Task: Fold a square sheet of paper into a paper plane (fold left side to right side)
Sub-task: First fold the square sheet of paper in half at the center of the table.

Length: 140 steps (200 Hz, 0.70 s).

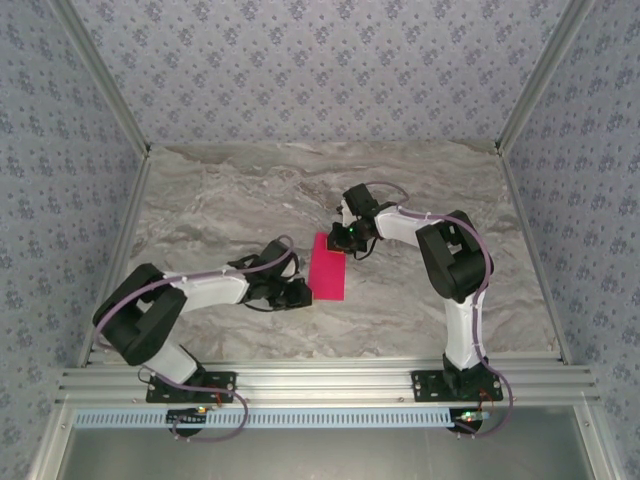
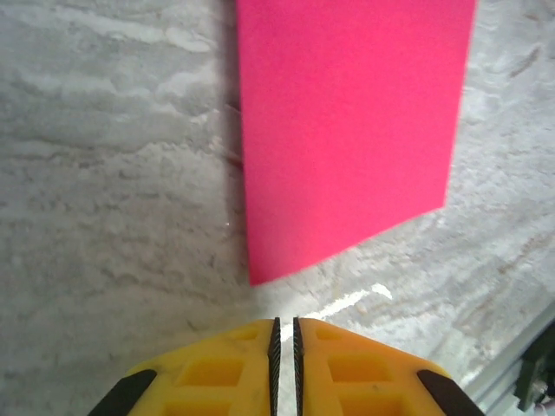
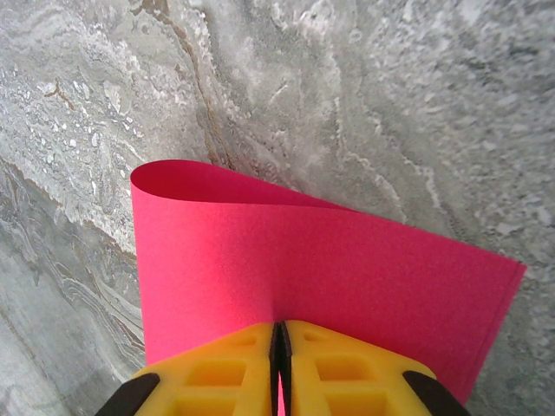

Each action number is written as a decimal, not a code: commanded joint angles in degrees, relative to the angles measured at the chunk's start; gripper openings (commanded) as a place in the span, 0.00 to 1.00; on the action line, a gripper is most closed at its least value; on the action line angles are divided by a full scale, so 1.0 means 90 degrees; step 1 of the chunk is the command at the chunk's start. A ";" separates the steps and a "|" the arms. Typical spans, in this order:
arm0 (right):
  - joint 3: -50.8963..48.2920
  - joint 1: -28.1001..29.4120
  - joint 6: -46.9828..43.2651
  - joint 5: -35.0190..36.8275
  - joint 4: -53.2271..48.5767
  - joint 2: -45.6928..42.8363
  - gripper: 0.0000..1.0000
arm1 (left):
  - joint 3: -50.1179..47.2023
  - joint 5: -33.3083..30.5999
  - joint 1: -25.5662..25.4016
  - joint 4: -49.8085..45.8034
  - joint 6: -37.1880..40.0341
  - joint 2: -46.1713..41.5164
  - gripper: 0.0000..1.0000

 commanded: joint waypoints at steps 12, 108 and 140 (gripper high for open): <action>0.0033 0.0011 -0.0121 0.0307 -0.0425 0.0243 0.14 | 0.0861 0.0272 0.0340 -0.0333 0.0172 -0.0142 0.17; 0.0065 0.0050 -0.0168 0.0180 -0.0389 0.0190 0.14 | 0.2105 0.0729 0.0694 0.0008 0.0478 0.1926 0.16; 0.0124 0.0057 -0.0190 0.0138 -0.0375 0.0180 0.14 | 0.1928 0.0726 0.0613 0.0104 0.0400 0.1913 0.16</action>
